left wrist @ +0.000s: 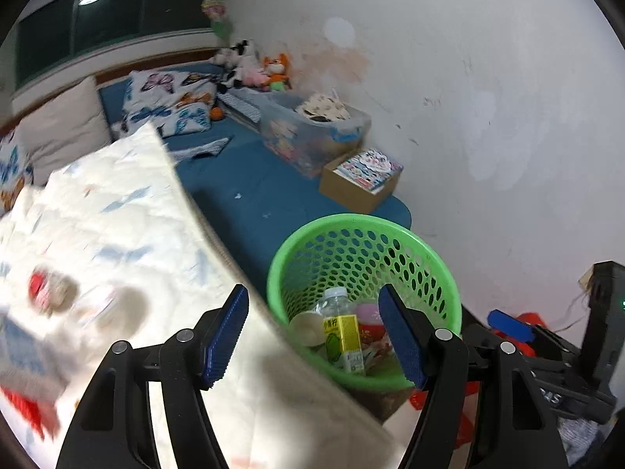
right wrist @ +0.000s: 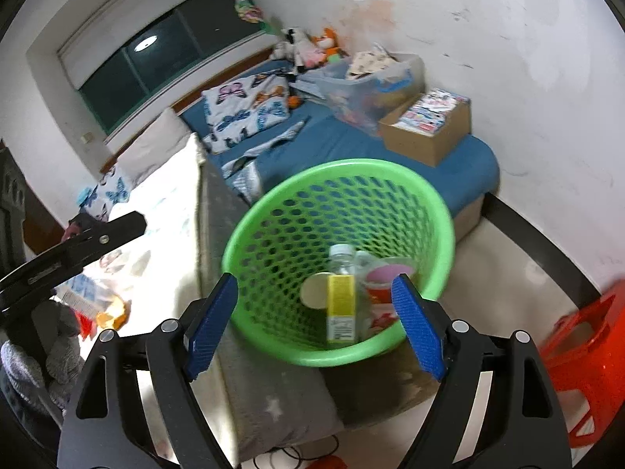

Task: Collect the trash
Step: 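Move both grippers back over the bed toward the red net and bread, then grasp the red mesh net with the left gripper while the right gripper grasps the bread crust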

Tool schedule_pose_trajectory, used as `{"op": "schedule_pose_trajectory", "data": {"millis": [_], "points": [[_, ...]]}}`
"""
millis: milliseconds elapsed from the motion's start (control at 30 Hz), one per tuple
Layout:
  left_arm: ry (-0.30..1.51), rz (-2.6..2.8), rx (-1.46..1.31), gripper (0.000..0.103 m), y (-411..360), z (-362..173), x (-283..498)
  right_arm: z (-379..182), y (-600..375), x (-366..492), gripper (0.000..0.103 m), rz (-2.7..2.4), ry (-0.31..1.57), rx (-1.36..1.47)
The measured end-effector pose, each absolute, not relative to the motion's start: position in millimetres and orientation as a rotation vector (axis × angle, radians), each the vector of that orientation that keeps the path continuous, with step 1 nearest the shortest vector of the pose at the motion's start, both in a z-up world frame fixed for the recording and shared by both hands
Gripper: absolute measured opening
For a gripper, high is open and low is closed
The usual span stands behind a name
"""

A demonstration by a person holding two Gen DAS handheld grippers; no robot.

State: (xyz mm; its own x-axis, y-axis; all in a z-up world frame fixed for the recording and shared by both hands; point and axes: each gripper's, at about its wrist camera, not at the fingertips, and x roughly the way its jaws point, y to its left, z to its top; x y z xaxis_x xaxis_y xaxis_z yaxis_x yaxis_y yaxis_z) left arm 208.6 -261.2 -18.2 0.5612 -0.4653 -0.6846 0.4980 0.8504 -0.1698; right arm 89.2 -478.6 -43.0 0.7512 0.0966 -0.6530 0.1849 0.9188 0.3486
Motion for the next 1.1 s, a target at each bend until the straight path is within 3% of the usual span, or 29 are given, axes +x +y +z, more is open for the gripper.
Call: {"op": "schedule_pose_trajectory", "data": {"millis": [567, 833, 1100], "points": [[0.704, -0.228, -0.062, 0.069, -65, -9, 153, -29, -385, 114, 0.082, 0.141, 0.75, 0.338], [0.764, -0.107, -0.111, 0.069, 22, -26, 166, -27, -345, 127, 0.082, 0.223, 0.768, 0.295], [0.844, -0.132, -0.118, 0.069, 59, -52, 199, -34, -308, 140, 0.082, 0.279, 0.806, 0.247]]}}
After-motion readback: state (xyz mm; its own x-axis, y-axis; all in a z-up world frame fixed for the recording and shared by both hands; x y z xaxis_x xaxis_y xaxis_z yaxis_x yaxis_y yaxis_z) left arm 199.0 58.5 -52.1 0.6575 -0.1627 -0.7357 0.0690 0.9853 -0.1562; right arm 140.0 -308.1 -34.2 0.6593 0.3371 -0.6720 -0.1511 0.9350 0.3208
